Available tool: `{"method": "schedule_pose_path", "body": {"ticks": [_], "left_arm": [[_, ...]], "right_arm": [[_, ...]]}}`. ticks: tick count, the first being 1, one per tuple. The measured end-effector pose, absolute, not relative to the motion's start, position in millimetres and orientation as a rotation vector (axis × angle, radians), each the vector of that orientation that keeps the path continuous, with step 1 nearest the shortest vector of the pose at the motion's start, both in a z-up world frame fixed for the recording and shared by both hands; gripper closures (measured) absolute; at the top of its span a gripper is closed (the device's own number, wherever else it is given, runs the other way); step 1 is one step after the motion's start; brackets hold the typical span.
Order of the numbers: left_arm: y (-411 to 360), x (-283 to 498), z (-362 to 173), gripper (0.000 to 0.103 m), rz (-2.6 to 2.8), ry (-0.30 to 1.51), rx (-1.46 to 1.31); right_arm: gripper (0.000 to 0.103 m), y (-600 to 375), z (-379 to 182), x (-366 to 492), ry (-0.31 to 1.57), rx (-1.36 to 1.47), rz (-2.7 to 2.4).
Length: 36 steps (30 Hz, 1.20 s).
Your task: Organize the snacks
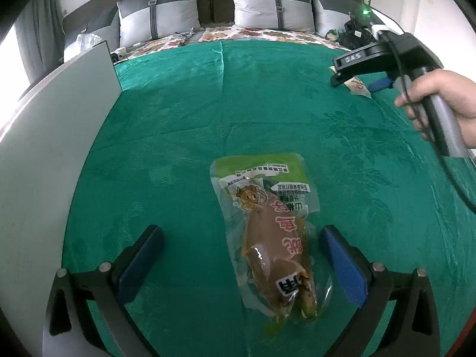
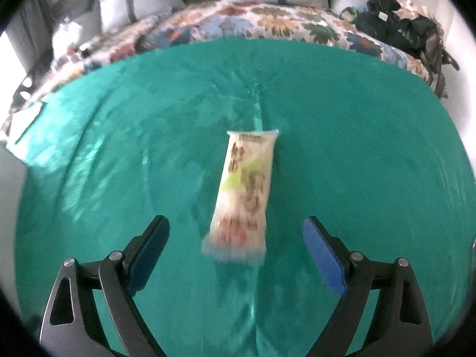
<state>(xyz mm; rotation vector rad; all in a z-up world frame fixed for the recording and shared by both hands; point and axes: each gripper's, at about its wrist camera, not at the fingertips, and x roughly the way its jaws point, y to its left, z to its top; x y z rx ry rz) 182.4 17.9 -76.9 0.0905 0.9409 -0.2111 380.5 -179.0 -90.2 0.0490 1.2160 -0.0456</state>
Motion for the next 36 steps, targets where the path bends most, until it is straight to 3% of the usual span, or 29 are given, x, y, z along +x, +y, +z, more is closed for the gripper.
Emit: {"method": "schedule_pose_path", "body": {"ticks": [1,2,3,4,7,16,25,28,29,30,36], "left_arm": [[17.9,182.4,-76.9,0.000,-0.211,0.941,0.090],[17.8,182.4,-77.1,0.000,-0.211,0.941,0.090],[18.4,182.3,-77.3,0.000,-0.211,0.941,0.090],[18.0,182.4,-77.0,0.000,-0.211,0.941,0.090],[18.0,182.5,-77.1,0.000,-0.211,0.941,0.090],[17.7,182.9,-77.3,0.000,-0.211,0.941,0.091],[17.7,183.3,-77.6,0.000,-0.211,0.941,0.091],[17.2,183.5,-77.8,0.000,-0.211,0.941,0.091],[17.2,183.6,-77.7,0.000,-0.211,0.941,0.091],[17.8,183.5,-77.9,0.000,-0.211,0.941,0.090],[17.2,183.7,-77.9,0.000,-0.211,0.942,0.091]], "right_arm": [[0.016,-176.2,-88.6,380.8,1.195,0.021,-0.049],[0.035,-175.5,-85.1,377.9,1.173,0.017,-0.024],[0.066,-172.5,-82.1,376.4,1.163,0.003,-0.007],[0.075,-170.4,-81.4,376.0,1.169,-0.023,-0.001],[0.077,-166.1,-78.4,364.3,1.181,-0.060,0.048],[0.077,-150.8,-55.9,252.9,1.200,-0.013,0.253],[0.076,-130.0,-55.2,126.5,1.065,0.004,0.236],[0.066,-126.4,-65.8,121.6,1.038,-0.010,0.217],[0.056,-125.1,-66.1,122.5,1.020,-0.025,0.209],[0.037,-122.6,-67.4,120.8,1.023,-0.044,0.199],[0.020,-116.7,-72.0,118.6,0.996,-0.077,0.178]]}}
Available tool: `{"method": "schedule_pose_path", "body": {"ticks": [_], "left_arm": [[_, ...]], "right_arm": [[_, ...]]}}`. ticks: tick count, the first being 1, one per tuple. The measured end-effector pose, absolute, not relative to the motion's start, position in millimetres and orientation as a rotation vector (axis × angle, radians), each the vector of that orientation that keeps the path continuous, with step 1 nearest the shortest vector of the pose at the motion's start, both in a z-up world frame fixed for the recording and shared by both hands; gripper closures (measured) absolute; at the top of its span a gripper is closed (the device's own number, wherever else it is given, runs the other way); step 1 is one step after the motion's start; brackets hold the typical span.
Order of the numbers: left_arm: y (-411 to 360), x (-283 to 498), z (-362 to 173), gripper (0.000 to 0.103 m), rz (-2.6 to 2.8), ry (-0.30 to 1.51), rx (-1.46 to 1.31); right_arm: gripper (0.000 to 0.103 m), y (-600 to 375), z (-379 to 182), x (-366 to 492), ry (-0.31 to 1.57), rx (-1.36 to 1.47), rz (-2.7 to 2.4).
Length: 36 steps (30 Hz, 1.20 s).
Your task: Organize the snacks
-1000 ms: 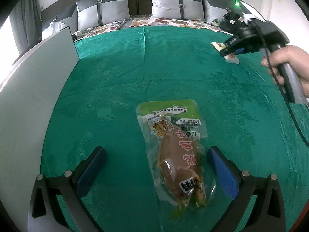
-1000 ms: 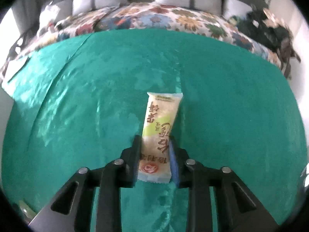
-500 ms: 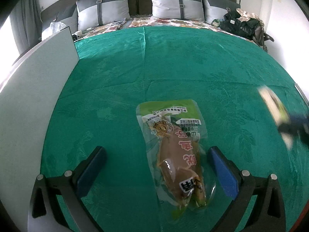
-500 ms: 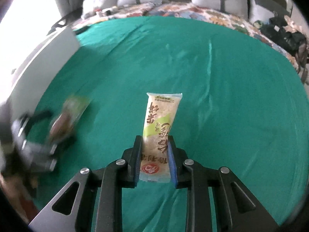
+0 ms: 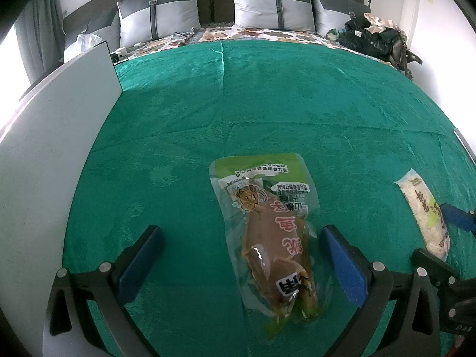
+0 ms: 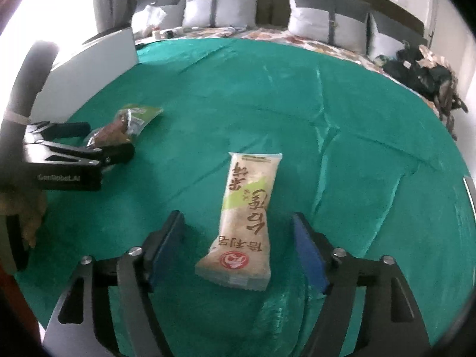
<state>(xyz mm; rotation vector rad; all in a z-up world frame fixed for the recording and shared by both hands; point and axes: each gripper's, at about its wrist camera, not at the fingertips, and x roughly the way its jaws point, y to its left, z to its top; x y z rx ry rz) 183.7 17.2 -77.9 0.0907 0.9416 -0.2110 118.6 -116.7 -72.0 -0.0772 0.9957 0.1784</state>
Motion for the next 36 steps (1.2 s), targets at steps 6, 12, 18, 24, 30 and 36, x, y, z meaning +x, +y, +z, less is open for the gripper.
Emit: {"method": "schedule_pose_path", "body": {"ticks": [6,12,18,24,30,36], "left_arm": [[17.3,183.8,-77.9,0.000,-0.211,0.942,0.091],[17.8,183.7,-78.1,0.000,-0.211,0.942,0.091],[17.2,184.0,-78.2,0.000,-0.211,0.942,0.091],[17.1,184.1,-78.3,0.000,-0.211,0.942,0.091],[17.3,184.2,-78.5,0.000,-0.211,0.942,0.091],[16.8,184.4,-78.5,0.000,-0.211,0.942,0.091]], "right_arm": [[0.017,-117.9,-72.3,121.7,1.000,-0.072,0.163],[0.017,-118.3,-72.2,120.1,0.999,-0.072,0.163],[0.017,-118.3,-72.2,119.9,0.999,-0.072,0.163],[0.017,-118.5,-72.2,119.6,0.999,-0.072,0.163],[0.017,-118.7,-72.1,119.5,0.999,-0.071,0.163],[0.017,-118.8,-72.1,119.3,0.999,-0.071,0.163]]}}
